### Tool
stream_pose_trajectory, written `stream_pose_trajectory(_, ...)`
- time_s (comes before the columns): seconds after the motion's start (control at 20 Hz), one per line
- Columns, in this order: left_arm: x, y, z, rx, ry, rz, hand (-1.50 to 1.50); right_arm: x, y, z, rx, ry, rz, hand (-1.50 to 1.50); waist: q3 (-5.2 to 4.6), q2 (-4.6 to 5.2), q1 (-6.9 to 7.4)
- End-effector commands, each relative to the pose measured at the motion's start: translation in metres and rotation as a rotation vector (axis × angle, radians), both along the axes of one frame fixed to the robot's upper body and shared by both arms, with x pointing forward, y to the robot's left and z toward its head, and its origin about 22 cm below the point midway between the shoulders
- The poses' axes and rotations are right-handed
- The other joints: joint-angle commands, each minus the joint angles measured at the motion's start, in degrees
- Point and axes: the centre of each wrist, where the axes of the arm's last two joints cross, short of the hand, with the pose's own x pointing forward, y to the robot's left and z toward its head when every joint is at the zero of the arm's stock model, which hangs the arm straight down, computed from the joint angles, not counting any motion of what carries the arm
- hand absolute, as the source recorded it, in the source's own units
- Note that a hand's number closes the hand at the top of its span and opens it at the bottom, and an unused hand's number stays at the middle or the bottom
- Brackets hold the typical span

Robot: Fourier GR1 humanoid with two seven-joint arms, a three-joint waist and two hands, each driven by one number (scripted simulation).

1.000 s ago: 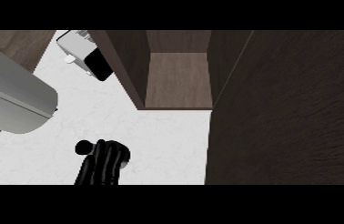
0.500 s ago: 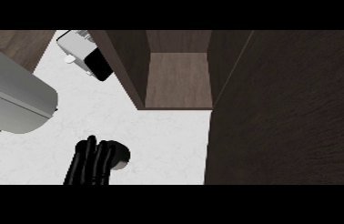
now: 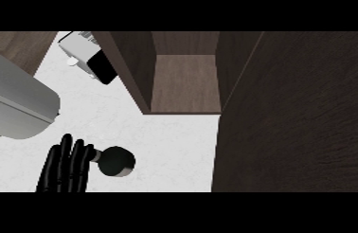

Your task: Pick up the wine, place it into the cabinet and close the cabinet

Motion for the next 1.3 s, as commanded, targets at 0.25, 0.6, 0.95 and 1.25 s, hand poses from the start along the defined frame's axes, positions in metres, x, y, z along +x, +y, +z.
stream_pose_trajectory(0.25,0.000,0.046,0.014,-0.152,0.016,-0.030,-1.50,-0.022,-0.003,0.012,0.029,-0.037,-0.003,-1.50,-0.04,0.13,-0.02)
stream_pose_trajectory(0.6,0.020,0.064,-0.031,-0.201,0.103,-0.012,-1.50,-0.034,-0.004,0.021,-0.002,-0.046,0.023,-1.50,-0.02,0.12,-0.15)
stream_pose_trajectory(0.95,0.022,0.071,-0.066,-0.188,0.119,-0.044,-1.50,-0.018,0.000,0.010,0.016,-0.041,0.026,-1.50,0.06,0.15,0.13)
stream_pose_trajectory(1.25,0.030,0.097,-0.099,-0.156,0.094,0.028,-1.50,-0.018,-0.012,0.018,0.001,-0.038,0.020,-1.50,0.07,0.17,0.03)
